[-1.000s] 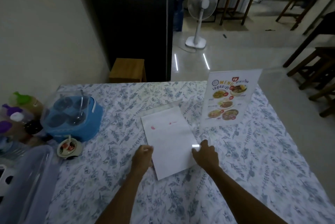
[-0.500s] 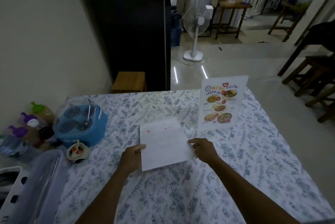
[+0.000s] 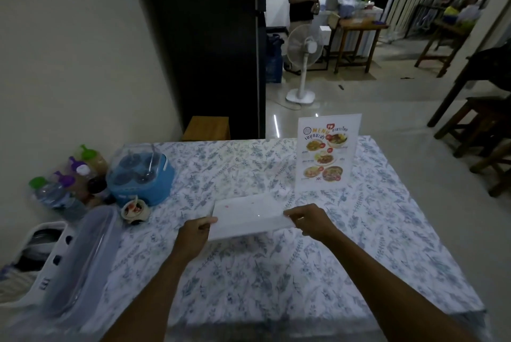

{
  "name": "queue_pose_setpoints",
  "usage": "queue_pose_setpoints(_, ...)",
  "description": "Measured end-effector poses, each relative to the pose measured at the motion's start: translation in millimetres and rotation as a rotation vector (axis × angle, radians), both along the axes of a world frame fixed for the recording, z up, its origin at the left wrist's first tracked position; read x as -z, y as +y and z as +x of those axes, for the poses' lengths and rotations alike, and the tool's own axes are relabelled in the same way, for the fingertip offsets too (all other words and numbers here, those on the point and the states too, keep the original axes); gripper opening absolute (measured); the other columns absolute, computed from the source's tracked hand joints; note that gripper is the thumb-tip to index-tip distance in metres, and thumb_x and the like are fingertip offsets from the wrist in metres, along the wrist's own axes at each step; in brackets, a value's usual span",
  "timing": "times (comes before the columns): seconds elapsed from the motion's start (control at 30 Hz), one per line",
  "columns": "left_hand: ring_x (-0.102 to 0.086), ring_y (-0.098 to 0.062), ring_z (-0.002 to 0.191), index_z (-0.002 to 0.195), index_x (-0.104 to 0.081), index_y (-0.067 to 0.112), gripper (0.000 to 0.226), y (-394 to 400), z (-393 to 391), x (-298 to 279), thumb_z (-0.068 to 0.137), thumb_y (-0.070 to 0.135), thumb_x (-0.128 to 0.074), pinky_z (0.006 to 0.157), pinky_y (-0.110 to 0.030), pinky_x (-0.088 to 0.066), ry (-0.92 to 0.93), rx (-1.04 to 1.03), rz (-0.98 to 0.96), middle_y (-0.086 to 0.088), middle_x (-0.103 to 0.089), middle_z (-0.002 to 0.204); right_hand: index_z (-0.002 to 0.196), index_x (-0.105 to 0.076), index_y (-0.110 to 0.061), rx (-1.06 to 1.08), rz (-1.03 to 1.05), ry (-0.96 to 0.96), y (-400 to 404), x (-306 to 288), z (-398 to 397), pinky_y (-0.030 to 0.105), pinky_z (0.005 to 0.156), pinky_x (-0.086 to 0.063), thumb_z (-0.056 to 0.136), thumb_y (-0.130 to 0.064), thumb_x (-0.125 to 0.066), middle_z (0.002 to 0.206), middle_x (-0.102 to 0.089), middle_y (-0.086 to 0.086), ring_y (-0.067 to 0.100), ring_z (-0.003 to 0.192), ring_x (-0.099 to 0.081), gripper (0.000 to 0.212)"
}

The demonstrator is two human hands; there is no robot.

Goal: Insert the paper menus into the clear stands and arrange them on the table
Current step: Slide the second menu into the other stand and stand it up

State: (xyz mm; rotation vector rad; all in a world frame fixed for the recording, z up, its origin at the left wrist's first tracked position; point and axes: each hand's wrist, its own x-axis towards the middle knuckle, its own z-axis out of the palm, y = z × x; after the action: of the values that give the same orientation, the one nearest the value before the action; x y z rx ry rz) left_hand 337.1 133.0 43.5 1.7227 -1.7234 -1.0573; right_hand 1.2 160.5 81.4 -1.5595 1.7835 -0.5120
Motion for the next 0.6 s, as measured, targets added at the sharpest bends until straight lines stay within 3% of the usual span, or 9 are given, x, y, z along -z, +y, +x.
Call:
queue_pose_setpoints(0.07, -0.056, -0.012, 0.107, 0.118, -0.071, 0.01, 0.032, 7.1, 2.4, -2.7, 0.093, -0.005, -0.057, 0.078, -0.001, -0.039, -0.015, 0.013, -0.04, 0.004, -0.059, 0.121, 0.113, -0.076, -0.016, 0.003, -0.026, -0.048, 7.7, -5.6, 0.5, 0.024, 0.059, -0.058, 0.091, -0.005, -0.064, 0.104, -0.072, 0.002, 0.035, 0.083, -0.072, 0.027)
queue_pose_setpoints(0.13, -0.061, -0.017, 0.106, 0.116, -0.071, 0.006, 0.033, 11.3, 5.1, -9.4, 0.086, -0.008, -0.067, 0.081, -0.003, -0.046, 0.021, 0.022, -0.068, -0.006, -0.065, 0.123, 0.113, -0.076, -0.016, -0.01, -0.064, -0.08, 10.2, -12.2, 2.3, 0.02, 0.055, -0.054, 0.092, -0.008, -0.067, 0.098, -0.072, 0.0, 0.033, 0.084, -0.072, 0.024)
queue_pose_setpoints(0.23, -0.068, -0.017, 0.103, 0.11, -0.075, 0.012, 0.027, 7.3, 7.0, -22.9, 0.083, 0.01, -0.076, 0.09, -0.023, -0.054, 0.078, -0.029, -0.108, -0.007, -0.073, 0.115, 0.109, -0.077, -0.019, -0.009, -0.147, -0.13, 5.4, -25.6, 8.4, 0.018, 0.053, -0.053, 0.091, -0.018, -0.071, 0.095, -0.073, -0.003, 0.025, 0.076, -0.071, 0.02)
queue_pose_setpoints(0.37, -0.07, -0.009, 0.093, 0.102, -0.078, 0.021, 0.022, -14.0, 5.8, -42.0, 0.083, 0.031, -0.078, 0.074, -0.008, -0.049, 0.1, -0.05, -0.131, 0.004, -0.076, 0.1, 0.106, -0.078, -0.021, 0.028, -0.219, -0.153, -14.1, -35.0, 13.9, 0.021, 0.06, -0.055, 0.091, -0.029, -0.07, 0.094, -0.075, -0.002, 0.0, 0.072, -0.065, 0.019)
queue_pose_setpoints(0.43, -0.07, -0.009, 0.087, 0.094, -0.079, 0.022, 0.021, -28.5, 5.5, -50.0, 0.082, 0.039, -0.076, 0.071, -0.012, -0.049, 0.074, -0.036, -0.146, 0.005, -0.075, 0.093, 0.107, -0.076, -0.02, 0.061, -0.243, -0.17, -26.4, -35.7, 15.1, 0.029, 0.066, -0.058, 0.09, -0.034, -0.07, 0.101, -0.075, -0.001, 0.004, 0.082, -0.068, 0.022)
queue_pose_setpoints(0.53, -0.068, -0.014, 0.076, 0.072, -0.073, 0.02, 0.032, -54.5, 5.9, -57.2, 0.079, 0.051, -0.074, 0.067, -0.028, -0.049, 0.054, -0.09, -0.166, -0.002, -0.071, 0.083, 0.111, -0.072, -0.019, 0.117, -0.252, -0.188, -48.7, -35.5, 17.3, 0.041, 0.08, -0.059, 0.09, -0.039, -0.069, 0.109, -0.069, -0.003, 0.014, 0.098, -0.067, 0.029)
queue_pose_setpoints(0.6, -0.065, -0.01, 0.068, 0.071, -0.07, 0.026, 0.025, -71.4, 3.5, -62.7, 0.08, 0.049, -0.074, 0.062, -0.027, -0.044, 0.061, -0.098, -0.163, 0.0, -0.07, 0.081, 0.107, -0.071, -0.019, 0.141, -0.266, -0.199, -65.5, -35.8, 19.6, 0.044, 0.081, -0.059, 0.091, -0.039, -0.068, 0.111, -0.068, -0.004, 0.016, 0.1, -0.068, 0.026)
